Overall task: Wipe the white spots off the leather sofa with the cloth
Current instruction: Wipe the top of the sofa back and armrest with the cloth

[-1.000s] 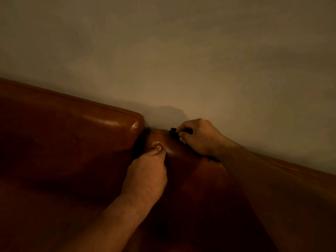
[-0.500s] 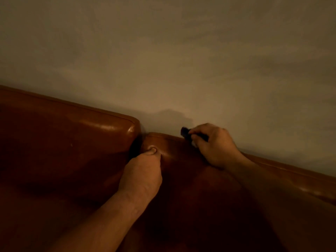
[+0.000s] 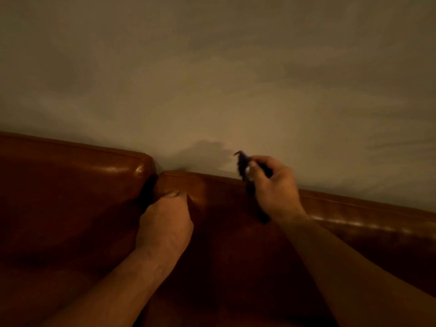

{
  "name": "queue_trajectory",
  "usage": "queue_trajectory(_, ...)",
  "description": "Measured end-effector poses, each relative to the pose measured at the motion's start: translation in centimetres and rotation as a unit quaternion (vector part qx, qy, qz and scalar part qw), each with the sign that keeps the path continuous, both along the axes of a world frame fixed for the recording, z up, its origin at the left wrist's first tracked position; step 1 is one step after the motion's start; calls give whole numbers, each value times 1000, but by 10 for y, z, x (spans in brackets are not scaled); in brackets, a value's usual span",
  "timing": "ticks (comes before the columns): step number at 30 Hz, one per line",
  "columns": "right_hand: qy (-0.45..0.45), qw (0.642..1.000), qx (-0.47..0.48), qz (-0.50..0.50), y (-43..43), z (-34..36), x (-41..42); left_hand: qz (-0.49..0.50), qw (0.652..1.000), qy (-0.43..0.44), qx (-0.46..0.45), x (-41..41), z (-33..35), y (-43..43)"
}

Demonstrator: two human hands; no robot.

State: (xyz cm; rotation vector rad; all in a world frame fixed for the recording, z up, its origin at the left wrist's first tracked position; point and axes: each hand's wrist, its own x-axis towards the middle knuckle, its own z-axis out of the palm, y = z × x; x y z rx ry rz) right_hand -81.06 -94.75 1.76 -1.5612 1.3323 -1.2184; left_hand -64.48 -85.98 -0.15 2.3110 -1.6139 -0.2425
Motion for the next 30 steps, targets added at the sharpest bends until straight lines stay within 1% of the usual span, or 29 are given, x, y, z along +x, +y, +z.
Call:
queue_trajectory(1,6,999,17,-46,-7,4,-12,-2,1000,-2,-1,-2,0,0)
queue_trajectory(2,47,995,35,-81,-13,5,-24,0,1000,-4,1,-3,0,-1)
queue_trajectory(3,110,987,55,-99,-17,3,-35,3,1000,-6,4,-5,-2,-2)
queue_trajectory(4,162,979,73,-97,-18,-1,-42,3,1000,-9,6,-6,-4,-3)
queue_trajectory(5,188,976,83,-78,-16,-5,-44,2,1000,-12,5,-7,-5,-3)
queue_trajectory(7,207,974,88,-36,-7,-11,-37,7,1000,-14,8,-9,-6,-4)
queue_trajectory(9,219,972,77,-33,5,-15,-29,18,1000,-2,12,-12,-4,-3)
queue_trajectory(12,253,966,34,-32,28,-20,-24,12,1000,6,9,-13,-2,2)
queue_trajectory(14,250,968,40,-4,42,-21,-24,3,1000,11,10,-13,-2,9)
queue_trajectory(16,215,974,64,35,54,-21,-24,-11,1000,16,8,-16,-2,18)
queue_trajectory(18,190,978,60,57,65,-23,-20,-31,999,16,0,-20,-4,27)
queue_trajectory(23,222,973,32,62,79,-19,-14,-47,998,30,-37,-20,-1,44)
queue_trajectory(27,209,975,28,75,92,-7,-15,-46,996,48,-52,-18,9,58)
queue_trajectory(30,227,968,38,99,103,-7,-12,-49,995,59,-58,-15,12,68)
